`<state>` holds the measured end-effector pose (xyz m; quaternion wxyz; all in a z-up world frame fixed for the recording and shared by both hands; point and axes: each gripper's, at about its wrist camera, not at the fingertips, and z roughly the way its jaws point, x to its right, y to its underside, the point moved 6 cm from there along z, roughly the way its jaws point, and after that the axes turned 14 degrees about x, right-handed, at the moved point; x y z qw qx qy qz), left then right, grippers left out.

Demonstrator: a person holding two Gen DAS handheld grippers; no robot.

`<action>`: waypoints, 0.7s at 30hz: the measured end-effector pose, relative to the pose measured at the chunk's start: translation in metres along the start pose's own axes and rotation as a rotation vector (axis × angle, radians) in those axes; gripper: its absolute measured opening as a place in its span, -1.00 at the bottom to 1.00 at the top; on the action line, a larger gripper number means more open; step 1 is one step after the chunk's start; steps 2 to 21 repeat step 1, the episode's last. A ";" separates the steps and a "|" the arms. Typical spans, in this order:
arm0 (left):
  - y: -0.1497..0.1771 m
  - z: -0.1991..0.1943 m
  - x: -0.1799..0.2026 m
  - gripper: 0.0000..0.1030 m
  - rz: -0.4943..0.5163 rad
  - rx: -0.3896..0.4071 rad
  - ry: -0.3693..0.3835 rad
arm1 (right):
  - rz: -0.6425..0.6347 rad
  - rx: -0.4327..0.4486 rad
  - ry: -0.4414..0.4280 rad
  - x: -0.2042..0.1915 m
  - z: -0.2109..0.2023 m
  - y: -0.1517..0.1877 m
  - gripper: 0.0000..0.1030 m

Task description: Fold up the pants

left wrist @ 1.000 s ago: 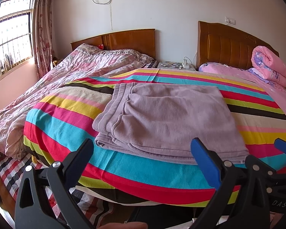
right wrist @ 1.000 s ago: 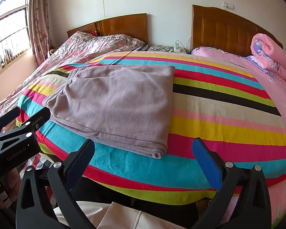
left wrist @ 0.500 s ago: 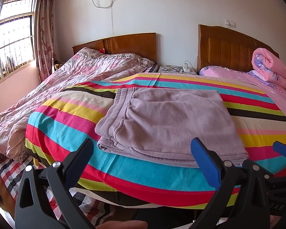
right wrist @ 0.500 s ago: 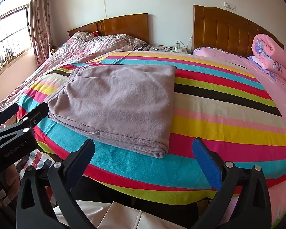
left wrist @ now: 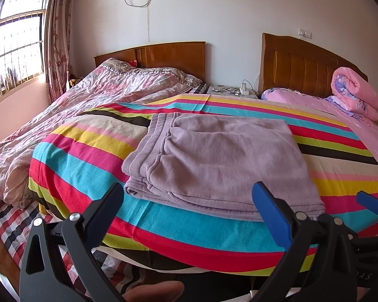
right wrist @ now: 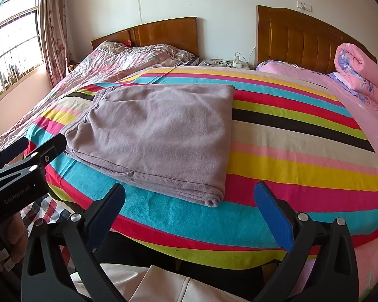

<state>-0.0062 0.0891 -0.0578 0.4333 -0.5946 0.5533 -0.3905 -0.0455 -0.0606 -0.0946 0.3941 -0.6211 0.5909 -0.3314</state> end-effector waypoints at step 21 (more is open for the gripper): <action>0.001 0.001 0.000 0.97 -0.002 -0.004 0.002 | 0.000 -0.001 -0.001 0.000 0.000 0.000 0.92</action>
